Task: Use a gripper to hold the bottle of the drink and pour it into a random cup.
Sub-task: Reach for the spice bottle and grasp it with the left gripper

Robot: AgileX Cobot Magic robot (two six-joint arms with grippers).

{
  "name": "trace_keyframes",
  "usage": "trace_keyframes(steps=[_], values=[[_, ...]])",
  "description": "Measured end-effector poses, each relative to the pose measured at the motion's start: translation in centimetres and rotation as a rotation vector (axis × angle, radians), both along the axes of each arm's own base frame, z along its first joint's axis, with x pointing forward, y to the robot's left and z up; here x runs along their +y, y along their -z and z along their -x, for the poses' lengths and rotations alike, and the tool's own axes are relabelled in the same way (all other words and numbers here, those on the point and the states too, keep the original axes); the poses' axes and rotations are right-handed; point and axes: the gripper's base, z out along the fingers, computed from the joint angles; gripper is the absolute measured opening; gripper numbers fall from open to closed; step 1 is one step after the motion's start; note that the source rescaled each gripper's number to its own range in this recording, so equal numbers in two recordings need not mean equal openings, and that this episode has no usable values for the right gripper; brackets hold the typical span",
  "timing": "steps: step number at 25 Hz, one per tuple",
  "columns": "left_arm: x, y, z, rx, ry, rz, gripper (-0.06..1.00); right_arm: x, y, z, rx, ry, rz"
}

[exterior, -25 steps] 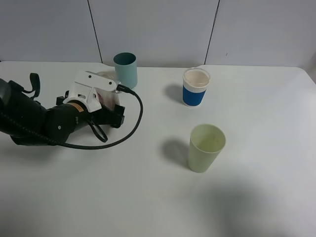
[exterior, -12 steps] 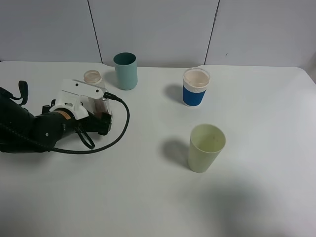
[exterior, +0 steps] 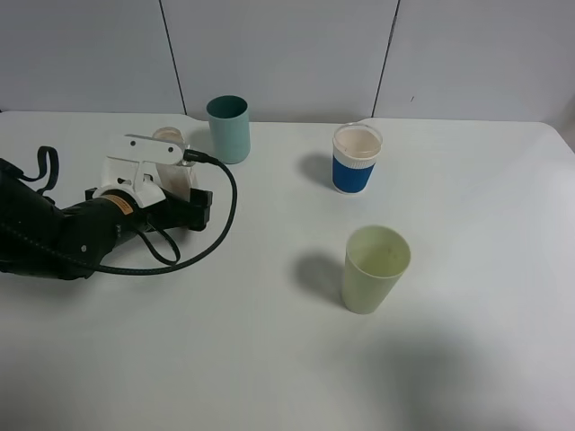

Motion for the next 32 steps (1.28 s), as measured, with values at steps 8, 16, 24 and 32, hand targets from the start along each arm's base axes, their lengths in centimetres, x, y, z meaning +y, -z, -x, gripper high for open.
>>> trace_keyframes(steps=[8, 16, 24, 32], values=[[-0.1, 1.2, -0.1, 0.015, 0.001, -0.001, 1.0, 0.0, 0.0, 0.0, 0.0, 0.0, 0.0], [-0.4, 1.8, -1.2, 0.016, -0.019, 0.086, 0.99, 0.0, 0.0, 0.0, 0.0, 0.0, 0.0], [-0.4, 2.1, -1.2, 0.023, -0.025, 0.1, 0.31, 0.0, 0.0, 0.0, 0.0, 0.0, 0.0], [-0.6, 2.1, -1.2, 0.019, -0.02, 0.128, 0.04, 0.0, 0.0, 0.0, 0.0, 0.0, 0.0]])
